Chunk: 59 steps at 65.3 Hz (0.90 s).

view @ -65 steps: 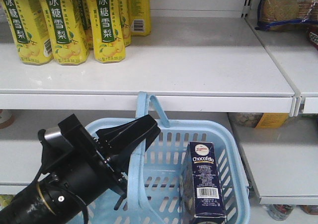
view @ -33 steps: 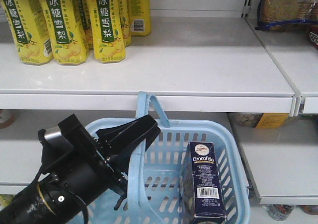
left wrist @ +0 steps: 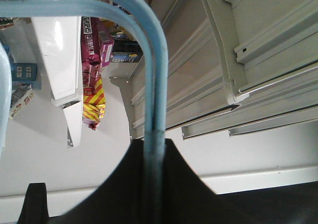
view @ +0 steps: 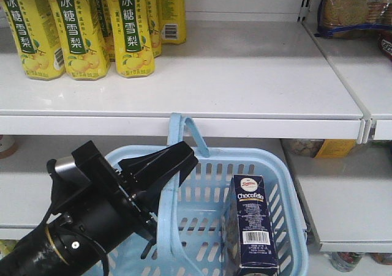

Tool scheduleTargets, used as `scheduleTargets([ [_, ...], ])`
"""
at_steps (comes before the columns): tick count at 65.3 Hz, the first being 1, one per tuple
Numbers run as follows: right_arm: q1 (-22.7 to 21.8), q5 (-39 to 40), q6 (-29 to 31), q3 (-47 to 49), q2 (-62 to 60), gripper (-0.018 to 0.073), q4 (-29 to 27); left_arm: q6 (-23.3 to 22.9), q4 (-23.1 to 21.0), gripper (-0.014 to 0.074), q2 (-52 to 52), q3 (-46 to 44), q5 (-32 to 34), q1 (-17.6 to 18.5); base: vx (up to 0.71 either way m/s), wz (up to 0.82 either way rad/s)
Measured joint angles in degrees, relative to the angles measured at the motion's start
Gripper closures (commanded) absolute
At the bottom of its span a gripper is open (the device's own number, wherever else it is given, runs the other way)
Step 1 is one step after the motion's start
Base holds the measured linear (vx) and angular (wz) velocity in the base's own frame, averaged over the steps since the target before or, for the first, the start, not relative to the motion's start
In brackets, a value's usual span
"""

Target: Left arm holds basket, right arm returns cookies

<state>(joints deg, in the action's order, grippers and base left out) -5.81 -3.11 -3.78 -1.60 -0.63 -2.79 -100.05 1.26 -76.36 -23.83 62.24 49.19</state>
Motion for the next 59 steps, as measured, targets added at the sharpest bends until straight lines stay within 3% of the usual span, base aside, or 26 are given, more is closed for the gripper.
scheduleTargets([
  [26, 0.0, 13.0, 0.0, 0.0, 0.0, 0.0565, -0.6, 0.0, 0.0, 0.0599, 0.0, 0.0, 0.0, 0.0, 0.00, 0.00],
  [36, 0.0, 14.5, 0.0, 0.2, 0.0, 0.0565, -0.6, 0.0, 0.0, 0.0599, 0.0, 0.0, 0.0, 0.0, 0.00, 0.00],
  [59, 0.0, 15.0, 0.0, 14.3, 4.4, 0.0565, -0.6, 0.0, 0.0, 0.0599, 0.0, 0.0, 0.0, 0.0, 0.00, 0.00],
])
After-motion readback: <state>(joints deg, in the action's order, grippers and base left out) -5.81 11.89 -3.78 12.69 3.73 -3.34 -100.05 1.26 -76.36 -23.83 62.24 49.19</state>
